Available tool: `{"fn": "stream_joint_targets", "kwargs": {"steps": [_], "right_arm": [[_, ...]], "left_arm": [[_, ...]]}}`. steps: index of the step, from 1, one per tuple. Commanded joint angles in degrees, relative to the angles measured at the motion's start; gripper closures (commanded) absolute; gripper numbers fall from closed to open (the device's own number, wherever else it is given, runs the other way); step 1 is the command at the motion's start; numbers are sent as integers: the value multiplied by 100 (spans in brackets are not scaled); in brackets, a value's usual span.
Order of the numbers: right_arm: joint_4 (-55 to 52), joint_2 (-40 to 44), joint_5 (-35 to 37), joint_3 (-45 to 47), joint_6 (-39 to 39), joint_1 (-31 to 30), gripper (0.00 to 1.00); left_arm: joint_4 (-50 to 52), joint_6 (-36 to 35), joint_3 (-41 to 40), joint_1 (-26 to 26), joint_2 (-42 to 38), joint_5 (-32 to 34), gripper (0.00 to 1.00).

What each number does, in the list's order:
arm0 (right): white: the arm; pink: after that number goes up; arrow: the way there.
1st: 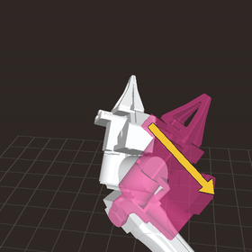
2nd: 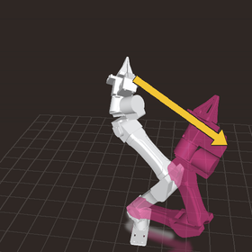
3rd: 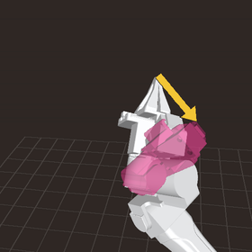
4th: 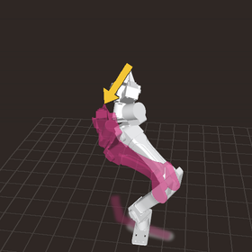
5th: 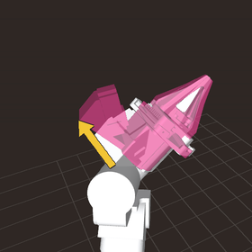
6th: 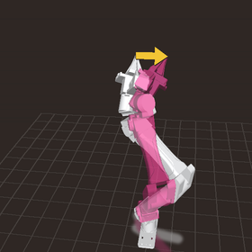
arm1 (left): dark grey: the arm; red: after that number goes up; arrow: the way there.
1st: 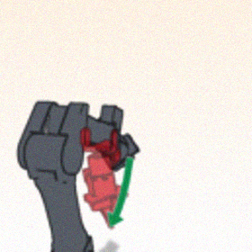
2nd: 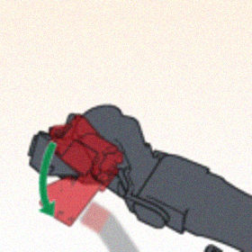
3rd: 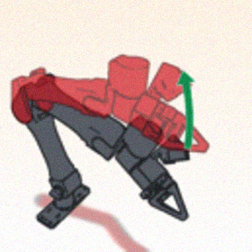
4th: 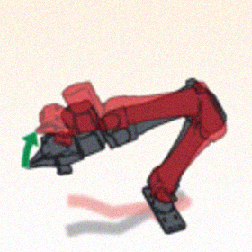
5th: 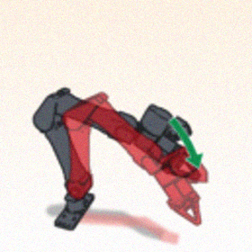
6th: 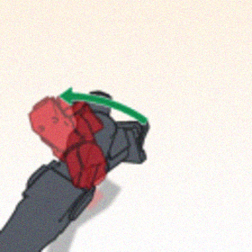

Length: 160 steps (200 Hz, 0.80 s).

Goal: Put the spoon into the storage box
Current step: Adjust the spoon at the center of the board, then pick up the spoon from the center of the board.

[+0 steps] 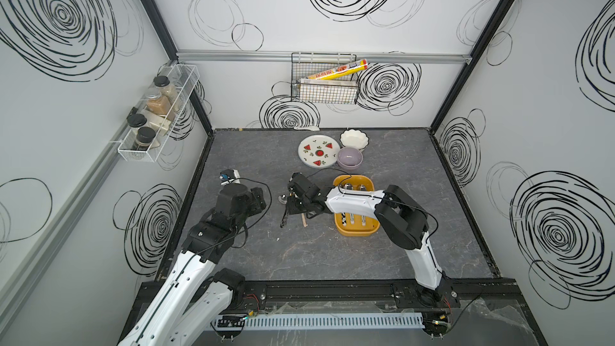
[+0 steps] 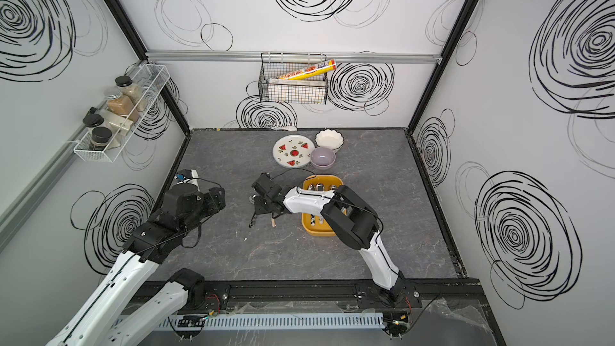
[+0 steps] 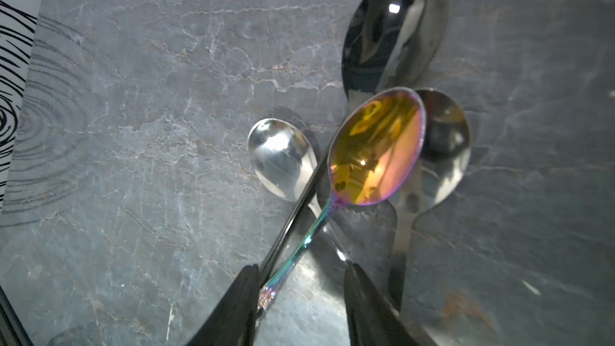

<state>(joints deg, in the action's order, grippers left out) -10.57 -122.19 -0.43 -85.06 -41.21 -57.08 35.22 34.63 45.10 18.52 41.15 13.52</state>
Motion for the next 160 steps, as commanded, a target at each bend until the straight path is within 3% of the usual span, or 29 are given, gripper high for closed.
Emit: {"fn": "stream_joint_targets", "kwargs": {"steps": [1,54,160], "right_arm": [[-309,-152,100,-131,-105,-38,53],[-609,-506,242,-371,-65,-74,56],[-1722,-1066,1186,-1121,122,-181,62]], "left_arm": [[-204,-146,-72,-59,-49,-28,29],[-262,-170,-116,-67,-89,-103,28],[-292,-175,-168,-66,-160,-108,29]]}}
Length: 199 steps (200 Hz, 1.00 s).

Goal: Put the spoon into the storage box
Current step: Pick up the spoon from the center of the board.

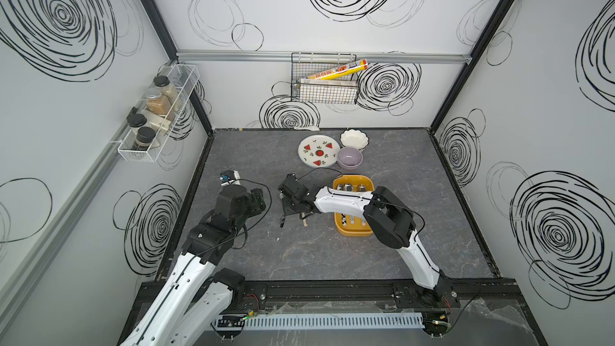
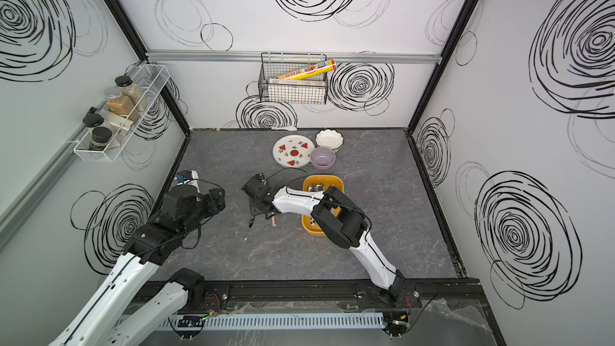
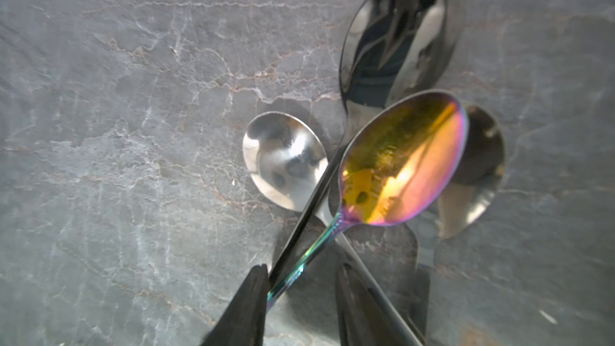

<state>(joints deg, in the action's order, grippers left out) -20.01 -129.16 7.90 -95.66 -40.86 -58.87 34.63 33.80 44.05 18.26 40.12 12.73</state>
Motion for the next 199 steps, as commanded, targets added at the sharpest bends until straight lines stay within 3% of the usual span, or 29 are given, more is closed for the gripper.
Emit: {"fn": "stream_joint_targets", "kwargs": {"steps": [1,124,199], "right_arm": [[-781,-375,357,-64,87,-2,62],[-1093,-5,835,305,201,-1,76],[-1436,-412,1007,-81,280,1,83]], "left_arm": [[-235,-88,-63,-41,-57,-27,29],[-237,-82,-81,-13,-73,-8,29],[-229,-69,-82,11,-62,6,29]]}}
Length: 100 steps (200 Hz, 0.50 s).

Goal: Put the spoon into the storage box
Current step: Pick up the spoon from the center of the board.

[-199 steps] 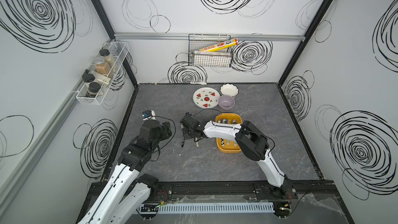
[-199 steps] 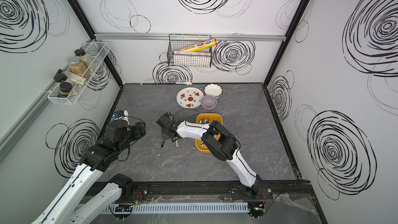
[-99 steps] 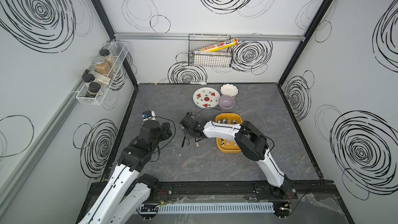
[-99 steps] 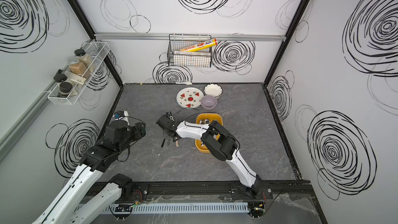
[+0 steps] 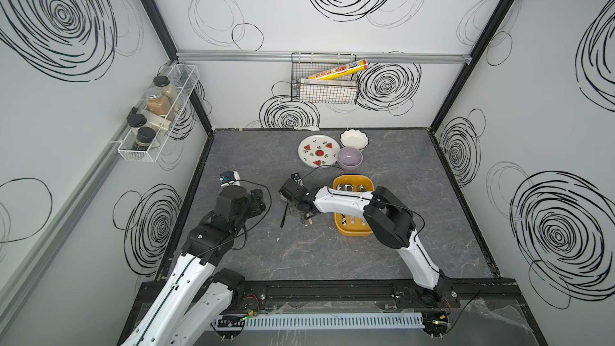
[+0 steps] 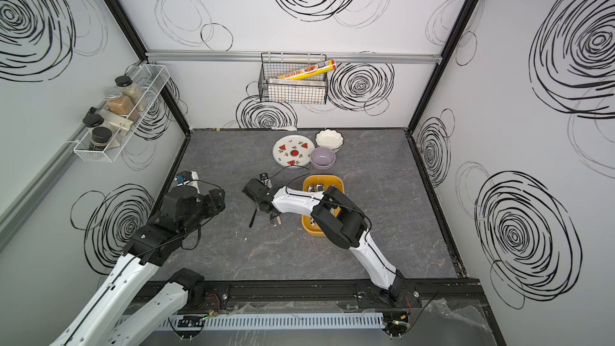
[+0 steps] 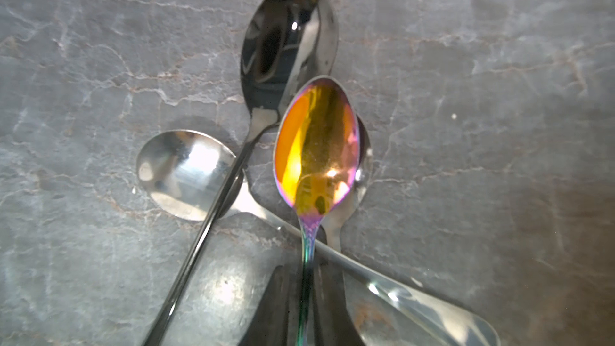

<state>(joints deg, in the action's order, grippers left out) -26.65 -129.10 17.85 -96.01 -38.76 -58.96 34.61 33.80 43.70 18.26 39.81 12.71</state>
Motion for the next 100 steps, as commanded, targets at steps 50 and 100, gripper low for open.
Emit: {"fn": "stream_joint_targets", "kwargs": {"steps": [50,100], "right_arm": [[-825,-538,-12,-188,97,8,85],[-681,-349,-192,-218,146,14,97]], "left_arm": [[-224,-67,-54,46,-34,23,29],[-208,-49,-52,89,-43,68,29]]}}
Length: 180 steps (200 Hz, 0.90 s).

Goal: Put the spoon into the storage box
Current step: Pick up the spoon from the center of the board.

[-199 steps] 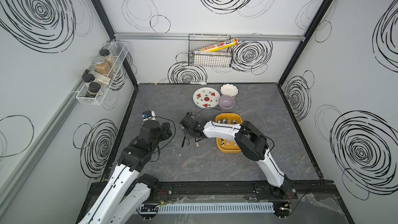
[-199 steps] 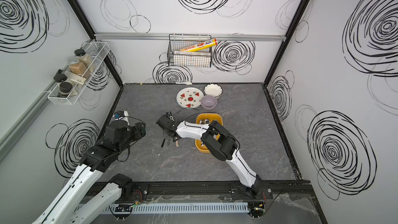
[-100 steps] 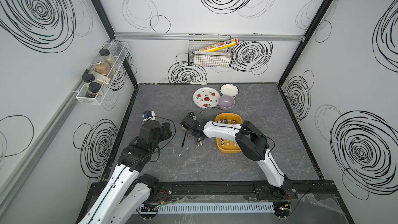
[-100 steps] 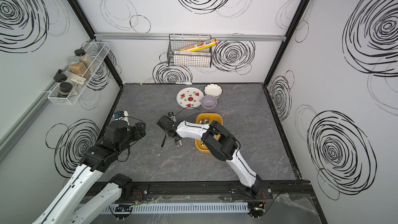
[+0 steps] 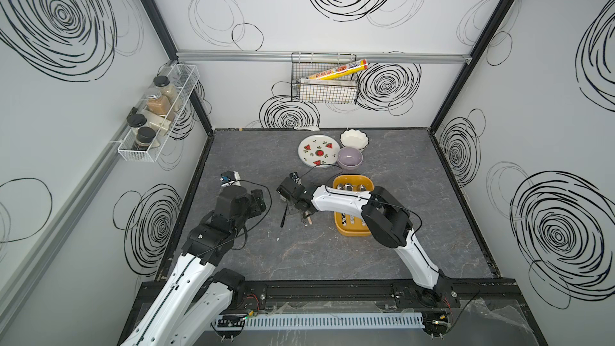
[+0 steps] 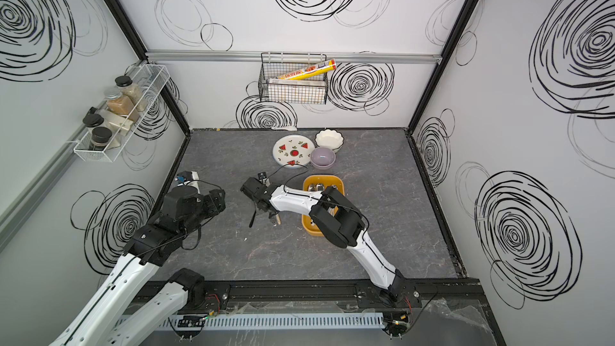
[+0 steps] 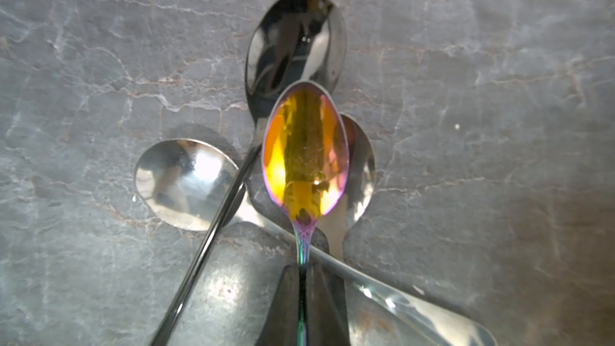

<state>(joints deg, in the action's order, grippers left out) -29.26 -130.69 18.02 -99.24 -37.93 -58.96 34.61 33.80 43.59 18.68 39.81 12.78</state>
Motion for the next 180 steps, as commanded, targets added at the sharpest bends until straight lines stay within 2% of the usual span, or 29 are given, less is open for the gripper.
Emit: {"fn": "stream_joint_targets", "kwargs": {"steps": [1,116,159,180], "right_arm": [[-413,-182,-219,110,65,11,98],[261,1107,-710,711,326,8,100],[268,1499,-613,850,398,9,100],[17,1793,-314,851,527,50,100]], "left_arm": [[-204,-49,-43,48,-43,60,29],[-173,3,-35,161,-104,185,28],[-155,22,-35,202,-121,232,29],[-139,43,-35,255,-130,267,29]]}}
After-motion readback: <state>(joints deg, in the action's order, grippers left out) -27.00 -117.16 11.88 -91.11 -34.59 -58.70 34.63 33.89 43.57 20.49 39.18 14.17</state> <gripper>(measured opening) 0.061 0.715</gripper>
